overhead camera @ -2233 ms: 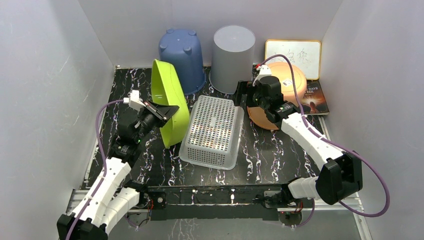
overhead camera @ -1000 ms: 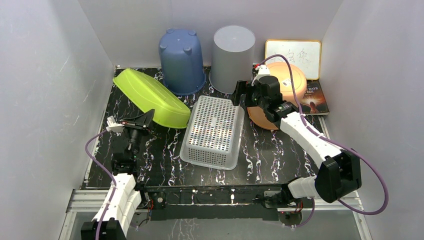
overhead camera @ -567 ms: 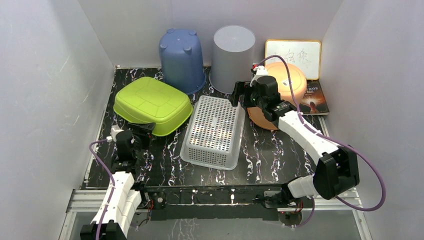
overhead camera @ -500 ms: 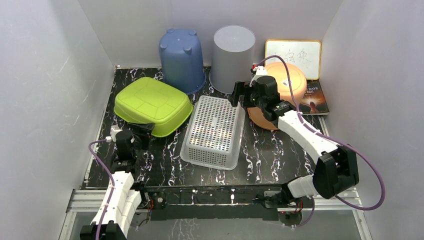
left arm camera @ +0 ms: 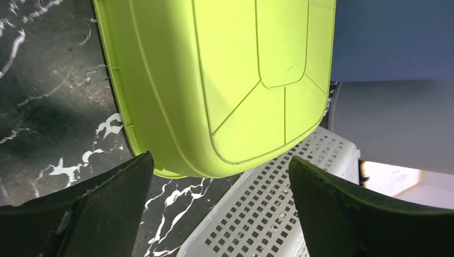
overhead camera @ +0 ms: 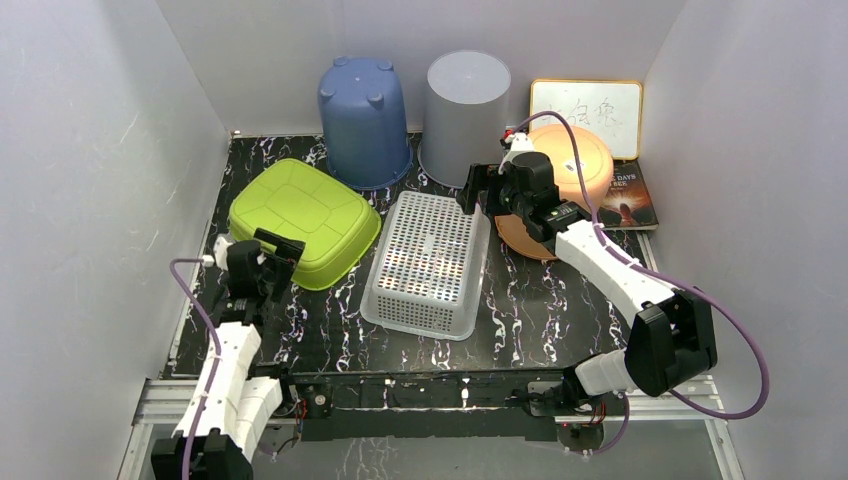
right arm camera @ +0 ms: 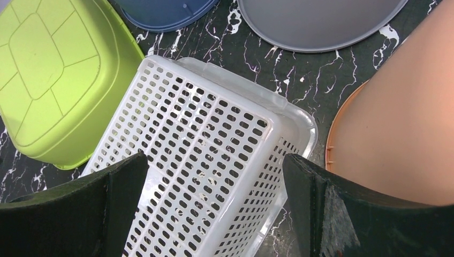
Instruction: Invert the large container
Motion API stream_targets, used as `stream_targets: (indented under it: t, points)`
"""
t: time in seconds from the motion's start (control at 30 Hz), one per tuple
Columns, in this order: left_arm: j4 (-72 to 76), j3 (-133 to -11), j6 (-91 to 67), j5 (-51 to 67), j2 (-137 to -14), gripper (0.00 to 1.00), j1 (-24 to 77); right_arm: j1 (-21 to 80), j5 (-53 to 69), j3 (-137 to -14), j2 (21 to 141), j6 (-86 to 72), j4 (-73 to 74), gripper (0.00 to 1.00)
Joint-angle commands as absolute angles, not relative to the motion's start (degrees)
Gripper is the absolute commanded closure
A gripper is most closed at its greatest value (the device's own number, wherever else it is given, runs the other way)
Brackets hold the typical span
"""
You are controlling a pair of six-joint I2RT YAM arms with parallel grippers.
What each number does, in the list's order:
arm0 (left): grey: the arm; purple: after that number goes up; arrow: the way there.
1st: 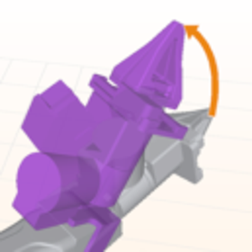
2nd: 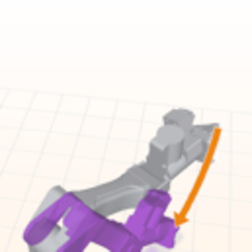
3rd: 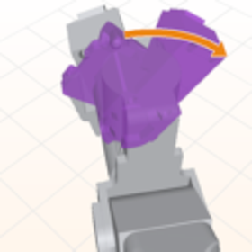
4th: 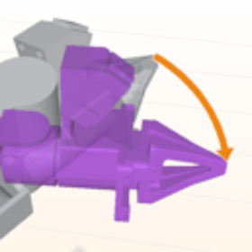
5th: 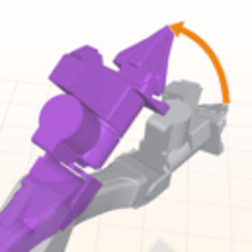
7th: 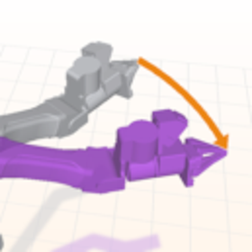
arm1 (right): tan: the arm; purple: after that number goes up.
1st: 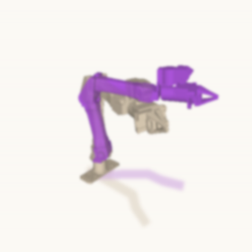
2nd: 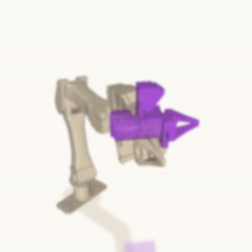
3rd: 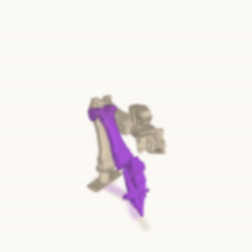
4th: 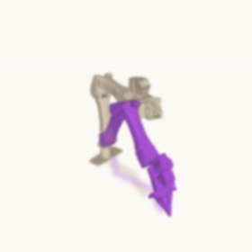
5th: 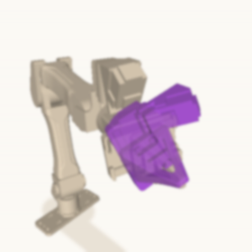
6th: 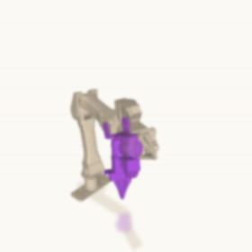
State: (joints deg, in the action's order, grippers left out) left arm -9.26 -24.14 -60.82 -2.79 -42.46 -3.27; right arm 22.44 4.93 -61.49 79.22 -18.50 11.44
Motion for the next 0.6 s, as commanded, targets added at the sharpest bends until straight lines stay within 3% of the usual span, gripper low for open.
stream_targets:
  t: [0.0, 0.17, 0.4, 0.57]
  points:
    - [-16.20, -33.83, -47.65, -5.54, -46.32, 0.02, -3.52, 23.27, 4.84, -64.75, 78.83, -17.57, 10.45, 0.02]
    - [-22.19, -45.41, -35.11, -2.46, -53.25, 0.02, -3.46, 27.98, -0.42, -67.54, 79.37, -16.46, 12.98, 0.02]
    - [-28.62, -58.91, -23.05, -0.13, -59.67, 0.02, -2.94, 43.79, -14.59, -75.21, 84.06, -14.17, 18.45, 0.02]
    - [-30.28, -62.49, -19.35, 1.10, -62.30, 0.02, -1.48, 49.16, -14.73, -80.59, 88.98, -14.50, 20.80, 0.02]
